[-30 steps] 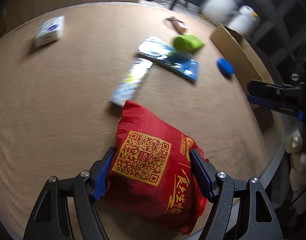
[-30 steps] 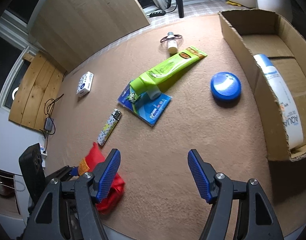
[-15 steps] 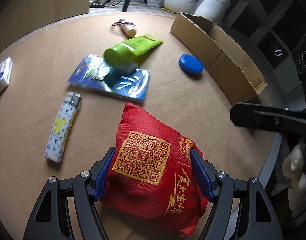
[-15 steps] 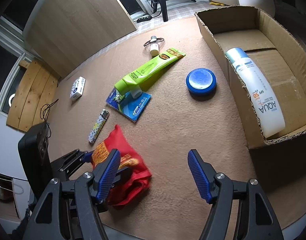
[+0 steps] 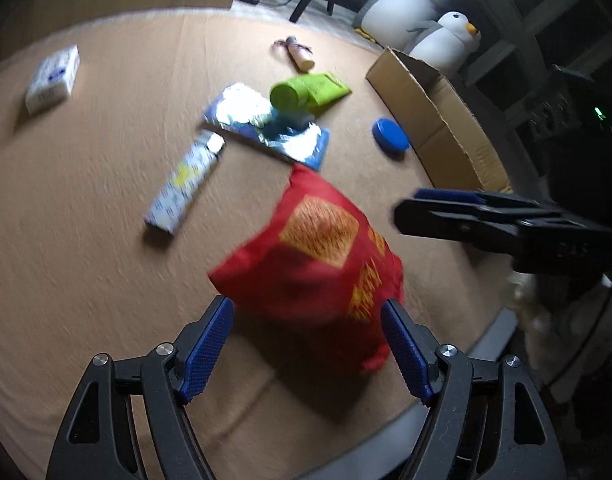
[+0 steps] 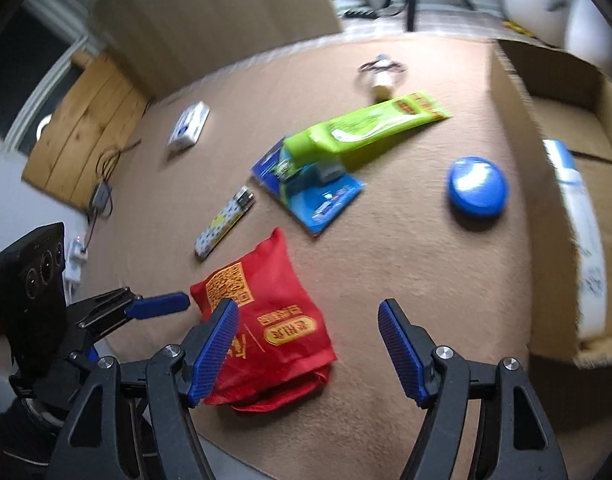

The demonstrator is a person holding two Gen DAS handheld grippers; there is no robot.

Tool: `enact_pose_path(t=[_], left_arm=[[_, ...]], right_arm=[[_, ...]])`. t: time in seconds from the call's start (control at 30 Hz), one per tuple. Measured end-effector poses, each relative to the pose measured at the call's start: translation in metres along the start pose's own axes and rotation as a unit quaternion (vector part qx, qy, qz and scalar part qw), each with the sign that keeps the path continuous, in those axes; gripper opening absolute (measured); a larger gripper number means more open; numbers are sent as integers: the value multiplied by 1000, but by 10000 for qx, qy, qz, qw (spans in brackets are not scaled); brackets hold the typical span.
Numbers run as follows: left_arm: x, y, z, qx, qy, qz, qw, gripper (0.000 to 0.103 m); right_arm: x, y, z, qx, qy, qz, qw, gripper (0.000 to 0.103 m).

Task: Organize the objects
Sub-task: 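Close the left gripper on the red bag and lift it, then carry the red bag with the left gripper over the cardboard box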

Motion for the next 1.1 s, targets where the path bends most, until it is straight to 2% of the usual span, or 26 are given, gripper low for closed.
enact_pose_path(t=[0.23,0.4,0.47,0.8,1.1], left_arm=[[22,10,-3,-208,207,169,9994,78],[25,9,-5,-212,252,156,9993,77],[26,9,-4,-248,271,154,9992,72],[28,-2,-11,-176,246,115,9995,66],[24,-39,-43,146,354,-164,9991,66]], right_arm=[[34,-5,17,-454,-121,582,9972,69],[42,-4,18,-412,-296,735,9960,69],[43,-3,20,-438,-329,750,9957,69],[35,4,16,-344,-192,562,9976,67],[-3,-3,2,-146,-63,49,9999,67]])
Point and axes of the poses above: each gripper's, at about its wrist camera, not at the fingertips, and x roughly the way its jaws point, z to its left, y to its underside, the point moved 2 cm from there along x, roughly the way its jaws point, and after that the axes turned 5 degrees about x, right-handed, at the moved point
